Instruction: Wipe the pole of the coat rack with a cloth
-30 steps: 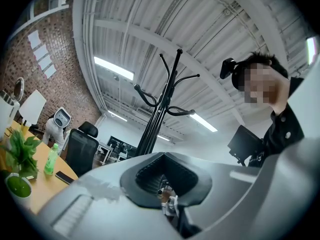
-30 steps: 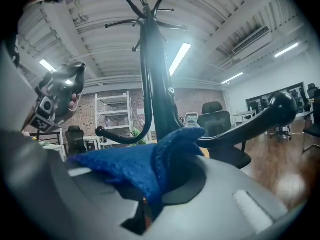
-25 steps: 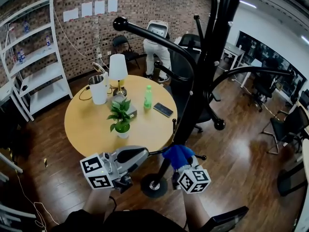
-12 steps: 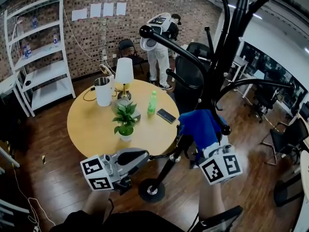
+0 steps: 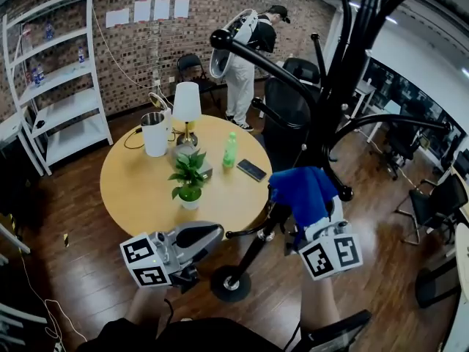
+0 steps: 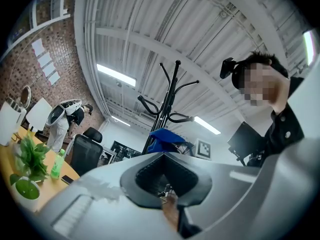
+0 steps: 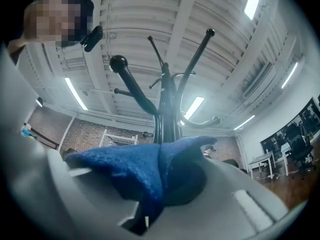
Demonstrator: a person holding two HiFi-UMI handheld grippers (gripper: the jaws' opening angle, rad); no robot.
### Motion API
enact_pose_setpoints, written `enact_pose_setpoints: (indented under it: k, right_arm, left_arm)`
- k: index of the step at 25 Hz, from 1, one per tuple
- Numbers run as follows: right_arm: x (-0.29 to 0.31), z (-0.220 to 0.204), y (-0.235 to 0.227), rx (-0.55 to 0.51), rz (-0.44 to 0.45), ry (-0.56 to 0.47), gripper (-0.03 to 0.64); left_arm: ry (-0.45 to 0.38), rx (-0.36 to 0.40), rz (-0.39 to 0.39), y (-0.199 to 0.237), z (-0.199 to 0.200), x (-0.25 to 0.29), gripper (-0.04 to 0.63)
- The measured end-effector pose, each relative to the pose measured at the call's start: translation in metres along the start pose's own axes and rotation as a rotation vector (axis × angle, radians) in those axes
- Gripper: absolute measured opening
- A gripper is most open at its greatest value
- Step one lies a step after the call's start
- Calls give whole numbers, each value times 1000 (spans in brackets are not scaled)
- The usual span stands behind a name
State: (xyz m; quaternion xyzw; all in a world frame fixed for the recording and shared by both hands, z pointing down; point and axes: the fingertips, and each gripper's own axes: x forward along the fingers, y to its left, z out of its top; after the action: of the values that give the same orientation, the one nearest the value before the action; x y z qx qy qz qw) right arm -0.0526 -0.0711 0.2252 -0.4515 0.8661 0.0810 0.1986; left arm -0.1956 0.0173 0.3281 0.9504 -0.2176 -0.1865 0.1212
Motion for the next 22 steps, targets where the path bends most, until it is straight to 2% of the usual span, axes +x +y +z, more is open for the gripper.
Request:
enact_pose_setpoints:
  k: [4,8,13,18,20,22]
  right_arm:
    - [-33,-76,-6,58,-47,109,28]
    - [-72,-168,-10,124,-109,277,28]
    - [-105,-250,-13,169,-166,472,28]
    - [-112,-268,-13,194,-163,504,28]
    - [-106,-255,-12,221,-163,474,28]
    - [-95,-225,-11,230,-153,402,28]
  left_arm:
    - [9,-21,-5,0,-6,6,2]
    - [18,-19,-12,0,-8,11,2]
    - [25,-11,-28,-4,-8,15,2]
    - [18,-6,-17,-3,-5,11,2]
    - [11,1,-17,-3,-2,10,2]
    - [9,5,-19,-5,-1,9,2]
